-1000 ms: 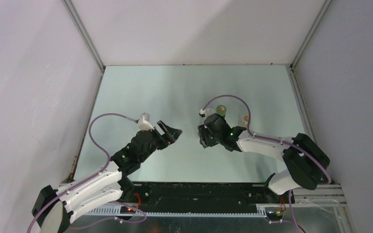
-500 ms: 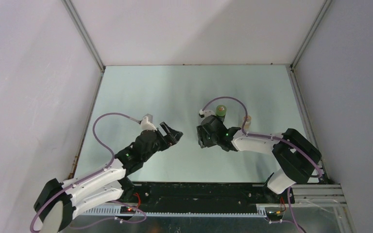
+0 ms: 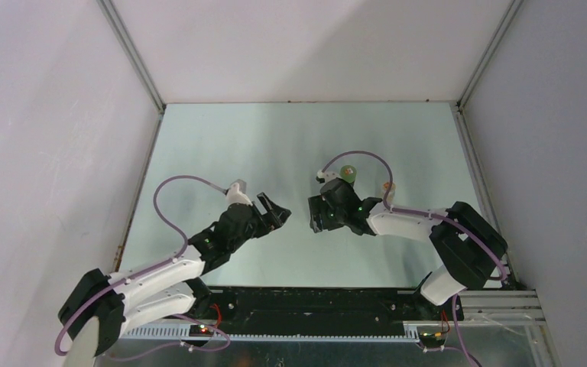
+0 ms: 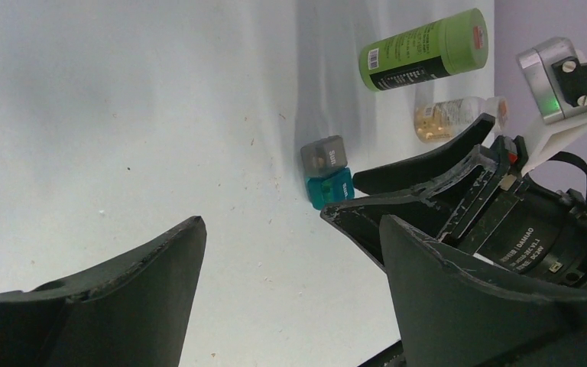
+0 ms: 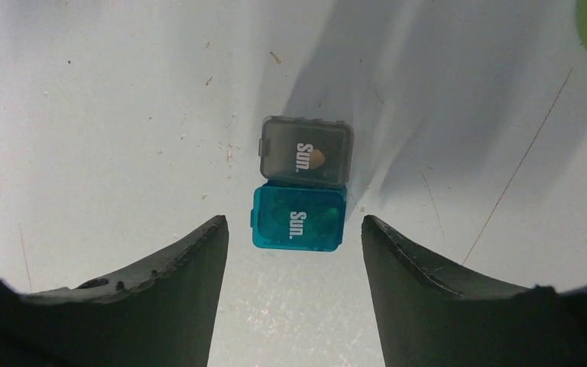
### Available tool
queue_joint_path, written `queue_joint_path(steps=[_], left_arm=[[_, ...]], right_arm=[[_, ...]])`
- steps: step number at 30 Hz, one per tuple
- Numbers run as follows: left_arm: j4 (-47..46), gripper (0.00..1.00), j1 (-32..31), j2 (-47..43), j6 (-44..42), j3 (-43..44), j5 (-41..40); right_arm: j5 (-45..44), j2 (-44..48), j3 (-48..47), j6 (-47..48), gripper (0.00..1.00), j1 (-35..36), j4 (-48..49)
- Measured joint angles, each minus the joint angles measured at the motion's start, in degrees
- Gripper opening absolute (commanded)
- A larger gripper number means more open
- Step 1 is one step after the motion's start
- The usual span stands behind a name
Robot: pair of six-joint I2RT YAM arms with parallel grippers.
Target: Sort the pills into containers
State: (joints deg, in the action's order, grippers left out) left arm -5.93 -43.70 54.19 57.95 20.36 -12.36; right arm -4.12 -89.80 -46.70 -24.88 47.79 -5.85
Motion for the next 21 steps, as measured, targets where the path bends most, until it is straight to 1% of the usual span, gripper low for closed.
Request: queue_joint_path(steps=[5, 8, 9, 12, 13, 15, 19, 21], left_arm=[[-1.2, 0.88, 0.0, 0.8, 0.0, 0.0, 0.7], [-3.0, 0.83, 0.0, 1.9, 0.0, 0.0, 1.2], [-3.5, 0.79, 0.0, 2.4, 0.0, 0.0, 1.6], [-6.0, 0.74, 0.0, 5.0, -0.1, 0.0, 2.9], [-7.0, 0.71, 0.0, 6.2, -0.1, 0.0, 3.6], [-8.9, 0.7, 0.0, 8.9, -0.1, 0.0, 4.8], [-12.6, 0.69, -0.3, 15.4, -0.1, 0.4, 7.3], [-14.8, 0.69, -0.7, 19.4, 0.0, 1.3, 8.7]], right_arm=[[1.8, 1.4, 0.0, -0.4, 0.66, -1.2, -0.4], [3.7, 3.0, 0.0, -1.1, 0.66, -2.3, -0.5], [4.2, 3.5, 0.1, -1.3, 0.66, -2.6, -0.5], [6.2, 5.6, 1.2, -2.1, 0.64, -4.5, -0.3], [6.6, 6.1, 1.6, -2.3, 0.63, -5.0, -0.2], [7.5, 6.8, 2.4, -2.5, 0.6, -6.3, -0.2], [9.2, 6.9, 3.5, -2.7, 0.52, -8.5, -0.3], [9.9, 6.6, 3.7, -2.8, 0.5, -9.3, -0.2]])
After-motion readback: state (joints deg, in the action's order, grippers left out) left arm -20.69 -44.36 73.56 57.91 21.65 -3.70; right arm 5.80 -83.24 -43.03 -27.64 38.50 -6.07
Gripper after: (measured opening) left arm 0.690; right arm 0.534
